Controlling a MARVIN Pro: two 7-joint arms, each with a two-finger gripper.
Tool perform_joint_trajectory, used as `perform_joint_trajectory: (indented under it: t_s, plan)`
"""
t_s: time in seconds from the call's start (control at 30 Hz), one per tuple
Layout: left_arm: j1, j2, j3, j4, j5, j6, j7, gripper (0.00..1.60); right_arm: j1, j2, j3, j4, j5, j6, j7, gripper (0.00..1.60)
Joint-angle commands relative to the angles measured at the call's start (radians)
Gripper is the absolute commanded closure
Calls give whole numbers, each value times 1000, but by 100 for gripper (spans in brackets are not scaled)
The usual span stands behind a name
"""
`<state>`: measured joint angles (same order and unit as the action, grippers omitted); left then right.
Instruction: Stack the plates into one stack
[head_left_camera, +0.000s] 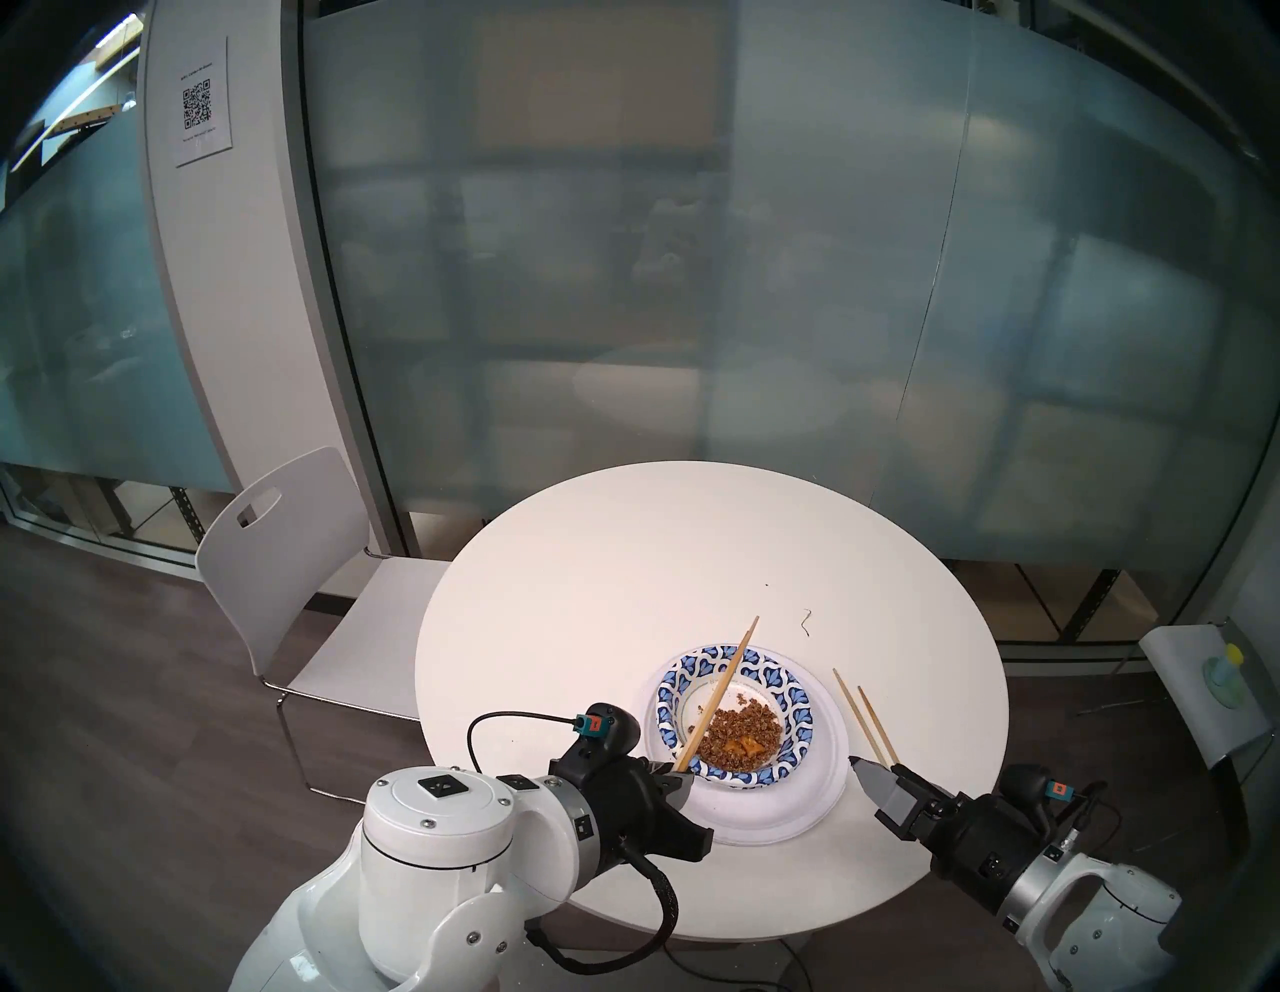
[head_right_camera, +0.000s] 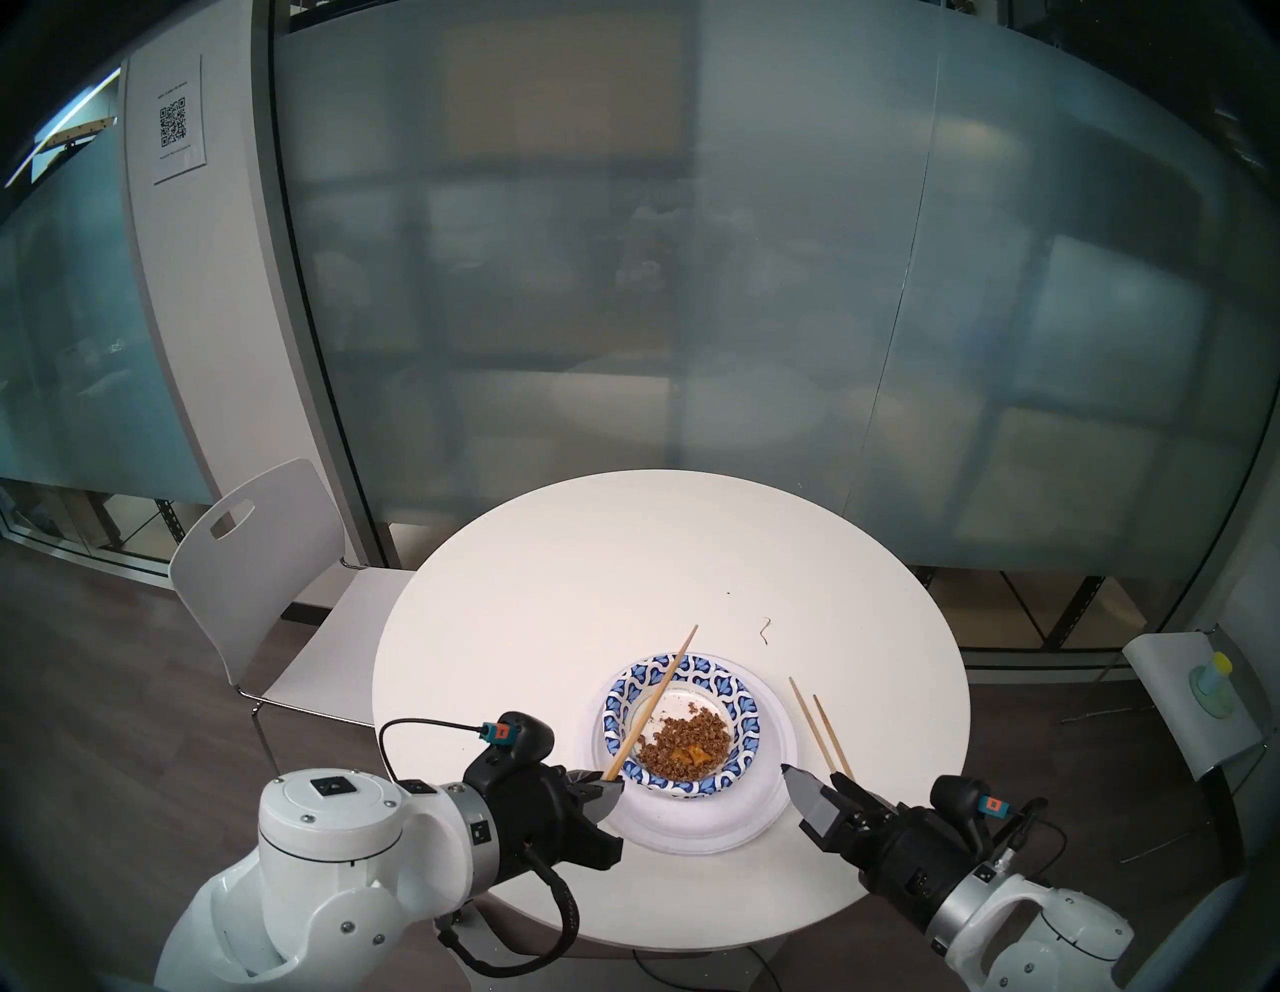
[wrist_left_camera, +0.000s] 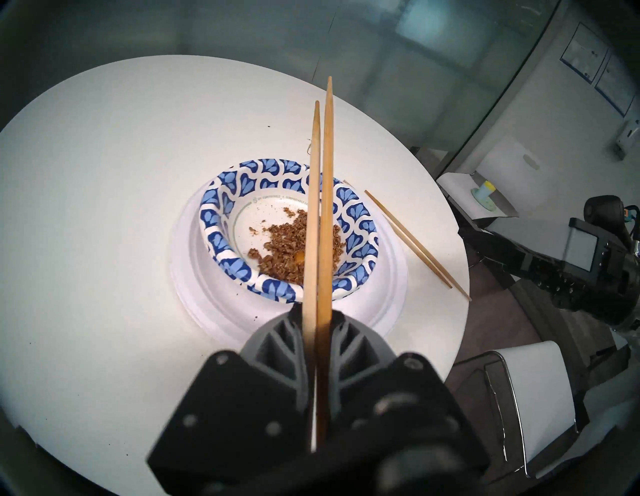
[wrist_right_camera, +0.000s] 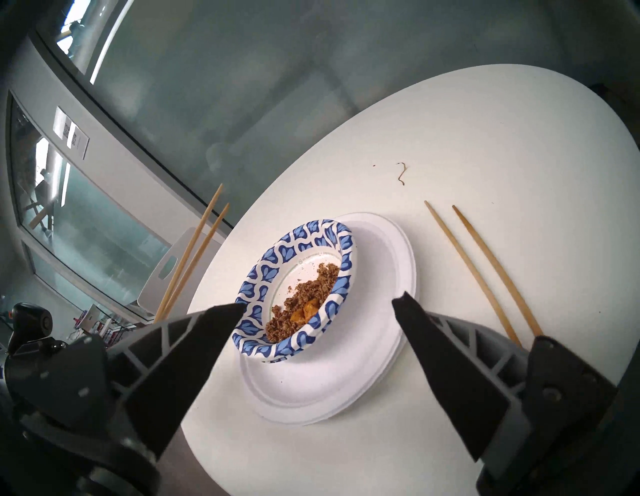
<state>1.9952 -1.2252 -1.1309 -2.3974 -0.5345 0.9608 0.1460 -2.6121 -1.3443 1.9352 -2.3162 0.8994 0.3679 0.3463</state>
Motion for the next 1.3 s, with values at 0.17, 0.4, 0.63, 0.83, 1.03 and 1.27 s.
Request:
perform_joint_trajectory:
  t_s: [0.17,0.4,0.63,0.83,1.03,1.27]
  plan:
    - [-111,-23,68,44,32,-1,32,160,-175,-132,1,19,-87,-200,131,0]
    - [-186,-34,120,101,45,-1,49,160,-177,-193,11,33,-160,-290,211,0]
    - [-268,-84,155,171,51,-1,56,160,-196,-246,19,60,-191,-401,284,0]
    - [-337,-119,186,230,54,-1,66,160,-207,-295,28,102,-193,-497,348,0]
    - [-402,-130,238,293,55,-1,85,160,-185,-336,41,163,-178,-602,433,0]
    - [-464,-145,269,365,59,-1,119,160,-147,-348,45,239,-137,-713,517,0]
